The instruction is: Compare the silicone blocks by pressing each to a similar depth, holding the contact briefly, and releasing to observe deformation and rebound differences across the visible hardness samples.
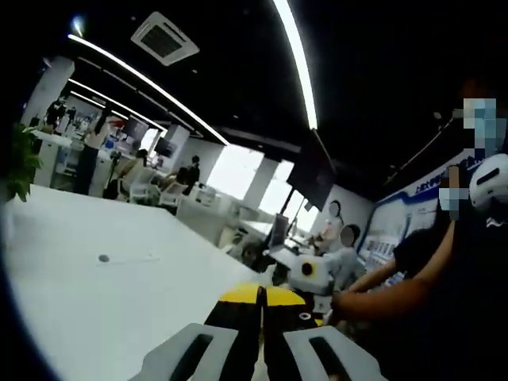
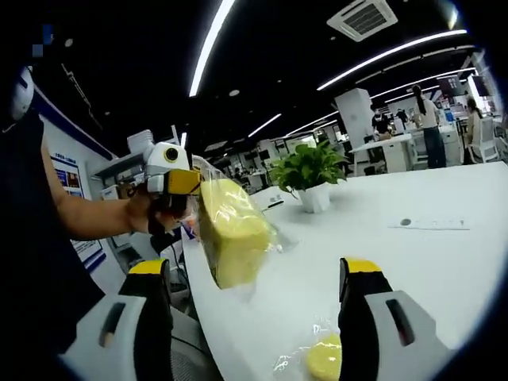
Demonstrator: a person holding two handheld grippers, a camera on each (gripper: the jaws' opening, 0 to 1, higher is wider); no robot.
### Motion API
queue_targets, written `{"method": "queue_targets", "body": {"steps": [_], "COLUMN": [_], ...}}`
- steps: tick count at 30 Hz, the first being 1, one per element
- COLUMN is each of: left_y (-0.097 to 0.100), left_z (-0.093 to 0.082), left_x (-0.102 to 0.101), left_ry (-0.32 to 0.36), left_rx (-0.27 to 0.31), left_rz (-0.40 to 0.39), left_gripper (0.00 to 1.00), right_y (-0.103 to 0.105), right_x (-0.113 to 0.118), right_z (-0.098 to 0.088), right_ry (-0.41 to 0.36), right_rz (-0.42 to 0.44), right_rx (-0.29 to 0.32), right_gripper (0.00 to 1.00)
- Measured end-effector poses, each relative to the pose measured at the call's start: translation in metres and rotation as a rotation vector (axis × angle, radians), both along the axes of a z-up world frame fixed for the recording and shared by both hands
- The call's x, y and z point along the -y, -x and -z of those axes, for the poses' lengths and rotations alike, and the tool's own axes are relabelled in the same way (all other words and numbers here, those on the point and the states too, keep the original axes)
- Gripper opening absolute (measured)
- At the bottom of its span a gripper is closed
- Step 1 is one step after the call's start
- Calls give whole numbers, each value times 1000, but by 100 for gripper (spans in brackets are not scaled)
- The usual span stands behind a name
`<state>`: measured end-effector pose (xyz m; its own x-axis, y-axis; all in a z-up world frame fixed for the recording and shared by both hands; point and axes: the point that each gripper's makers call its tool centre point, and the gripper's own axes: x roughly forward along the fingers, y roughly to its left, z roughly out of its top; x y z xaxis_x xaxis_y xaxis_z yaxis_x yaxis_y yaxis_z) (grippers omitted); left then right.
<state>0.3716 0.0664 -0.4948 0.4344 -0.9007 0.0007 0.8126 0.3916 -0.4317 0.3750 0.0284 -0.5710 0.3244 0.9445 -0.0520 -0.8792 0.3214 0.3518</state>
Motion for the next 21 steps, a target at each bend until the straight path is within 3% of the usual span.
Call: {"method": "queue_targets", "body": {"steps": [6,8,14,21], "left_y": [2,5,8,10], "left_z": [-3,-3,-10,-20], "left_x": [5,6,8,9], "left_ry": [8,16,50,65], "left_rx": [0,-3,-10,5], "left_rz": [15,21,31,44], "left_gripper": [0,0,0,0], "right_y": [3,5,5,7], "right_x": [-9,-13,-20,-21], "right_z": [-17,-24,-15,-19], "right_ry": [-46,-96,-78,-86], "right_rz": [-25,-33,-42,-58], "right_rx": [17,3,-7,3], "right_gripper": [68,64,60,52]}}
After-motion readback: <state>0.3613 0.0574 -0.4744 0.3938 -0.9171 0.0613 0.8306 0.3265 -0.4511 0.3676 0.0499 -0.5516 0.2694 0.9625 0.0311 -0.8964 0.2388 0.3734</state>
